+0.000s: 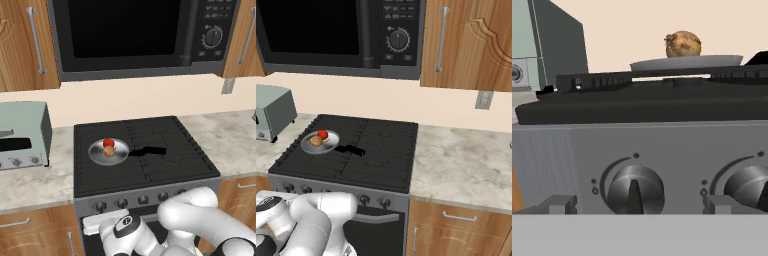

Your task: Place the pan on the front left burner on the stove. Then place the tomato and the onion in the pan and turn on the front left burner.

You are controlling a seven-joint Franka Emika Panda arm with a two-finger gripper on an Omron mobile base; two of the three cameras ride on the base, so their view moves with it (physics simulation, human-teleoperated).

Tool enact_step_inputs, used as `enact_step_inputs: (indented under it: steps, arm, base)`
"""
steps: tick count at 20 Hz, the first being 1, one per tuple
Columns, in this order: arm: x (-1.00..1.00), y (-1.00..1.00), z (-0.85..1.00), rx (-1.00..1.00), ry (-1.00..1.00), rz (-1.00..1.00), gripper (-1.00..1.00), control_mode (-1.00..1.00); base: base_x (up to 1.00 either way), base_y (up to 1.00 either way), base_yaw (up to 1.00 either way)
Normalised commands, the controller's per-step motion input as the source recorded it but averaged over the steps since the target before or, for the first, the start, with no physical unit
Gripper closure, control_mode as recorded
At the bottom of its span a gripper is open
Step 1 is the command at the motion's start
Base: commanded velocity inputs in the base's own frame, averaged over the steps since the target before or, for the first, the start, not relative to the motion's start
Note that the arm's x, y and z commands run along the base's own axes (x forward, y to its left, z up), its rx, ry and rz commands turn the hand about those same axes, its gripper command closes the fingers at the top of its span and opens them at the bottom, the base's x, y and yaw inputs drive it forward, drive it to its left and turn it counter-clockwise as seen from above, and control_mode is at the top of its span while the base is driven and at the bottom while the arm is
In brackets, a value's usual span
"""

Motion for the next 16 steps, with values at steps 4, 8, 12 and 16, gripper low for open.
enact_step_inputs:
  steps: [4, 8, 12, 16]
  arm:
    - [0.11, 0.07, -0.11, 0.00, 0.00, 0.00, -1.00, -1.00]
    - [0.12, 0.04, -0.04, 0.00, 0.00, 0.00, -1.00, -1.00]
    - [0.12, 0.02, 0.00, 0.00, 0.00, 0.00, -1.00, -1.00]
    - [0.13, 0.03, -0.01, 0.00, 0.00, 0.00, -1.00, -1.00]
  base:
    - [0.00, 0.00, 0.00]
    - [0.00, 0.00, 0.00]
    - [0.00, 0.00, 0.00]
    - [0.00, 0.00, 0.00]
